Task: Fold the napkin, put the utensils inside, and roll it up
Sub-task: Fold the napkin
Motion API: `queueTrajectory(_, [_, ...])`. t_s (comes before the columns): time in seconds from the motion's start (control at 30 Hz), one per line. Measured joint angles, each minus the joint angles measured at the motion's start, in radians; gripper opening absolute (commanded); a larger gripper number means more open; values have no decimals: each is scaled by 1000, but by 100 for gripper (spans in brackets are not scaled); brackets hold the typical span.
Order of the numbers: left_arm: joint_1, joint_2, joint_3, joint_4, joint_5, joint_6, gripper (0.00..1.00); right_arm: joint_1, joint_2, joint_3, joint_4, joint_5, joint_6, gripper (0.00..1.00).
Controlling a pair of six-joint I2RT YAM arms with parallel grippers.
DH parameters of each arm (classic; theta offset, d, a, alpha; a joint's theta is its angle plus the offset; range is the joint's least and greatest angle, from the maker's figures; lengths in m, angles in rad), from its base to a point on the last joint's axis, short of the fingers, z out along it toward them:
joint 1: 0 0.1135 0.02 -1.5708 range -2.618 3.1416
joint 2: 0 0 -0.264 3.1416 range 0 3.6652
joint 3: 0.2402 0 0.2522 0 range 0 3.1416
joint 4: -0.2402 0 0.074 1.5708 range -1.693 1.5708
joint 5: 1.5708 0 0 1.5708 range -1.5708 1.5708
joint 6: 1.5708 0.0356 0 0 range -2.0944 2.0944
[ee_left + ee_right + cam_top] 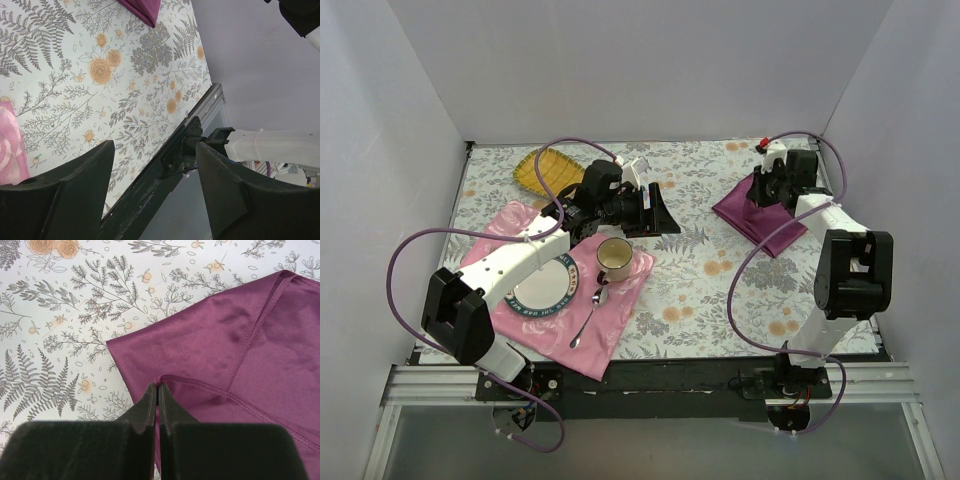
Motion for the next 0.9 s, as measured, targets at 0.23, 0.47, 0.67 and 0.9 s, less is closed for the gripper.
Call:
queueTrajectory(0.23, [0,0,0,0,0,-1,65,16,78,59,-3,-5,-4,1])
queueTrajectory(0.47, [0,0,0,0,0,-1,65,55,141,110,-5,-15,-4,1])
queueTrajectory(0.67, [0,0,0,0,-2,0,65,74,168,114,-16,-23,-4,3])
queueTrajectory(0.9, [0,0,0,-1,-3,0,65,83,203,119,-32,-26,-10,25])
